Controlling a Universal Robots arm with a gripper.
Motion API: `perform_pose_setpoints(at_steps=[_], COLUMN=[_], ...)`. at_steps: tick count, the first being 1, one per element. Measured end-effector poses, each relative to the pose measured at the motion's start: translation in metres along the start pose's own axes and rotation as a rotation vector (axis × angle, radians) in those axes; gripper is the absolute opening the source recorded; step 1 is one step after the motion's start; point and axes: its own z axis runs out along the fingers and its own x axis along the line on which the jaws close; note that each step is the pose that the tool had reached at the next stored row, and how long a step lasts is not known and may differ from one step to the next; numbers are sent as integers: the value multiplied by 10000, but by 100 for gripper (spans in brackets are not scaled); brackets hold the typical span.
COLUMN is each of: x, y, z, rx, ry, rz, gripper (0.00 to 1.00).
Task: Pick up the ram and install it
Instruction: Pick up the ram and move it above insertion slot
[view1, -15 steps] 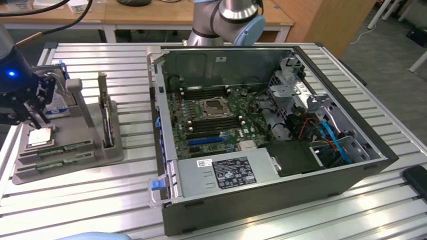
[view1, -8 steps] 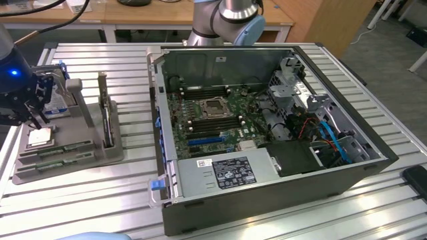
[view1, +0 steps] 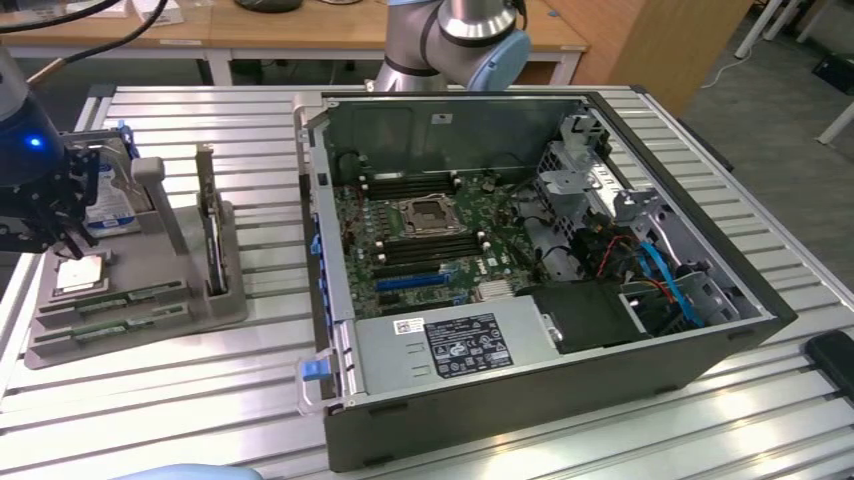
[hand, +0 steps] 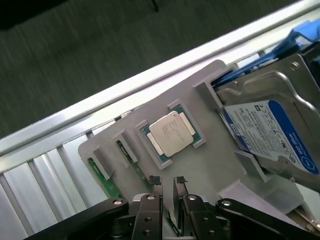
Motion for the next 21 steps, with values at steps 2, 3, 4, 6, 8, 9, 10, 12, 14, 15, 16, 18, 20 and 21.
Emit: perform_pose_setpoints(at_steps=[2,3,4,6,8,9,10,12,14,15,16,18,20,21], x=[0,0,0,0,0,0,0,0,0,0,0,0,0,0], y=[0,0,0,0,0,0,0,0,0,0,0,0,0,0], z=[1,2,2,4,5,5,6,7,8,9,9,10,11,11], rx=[-12,-17,-23,-35,-47,-52,-58,-68,-80,-85,-90,-101,-111,-116], ry=[21,31,41,62,82,93,102,123,145,156,168,192,217,229], rz=[-369,-550,-729,-1104,-1463,-1643,-1816,-2175,-2552,-2730,-2909,-3269,-3638,-3818], gripper=[24,24,24,24,24,24,24,24,24,24,24,24,24,24])
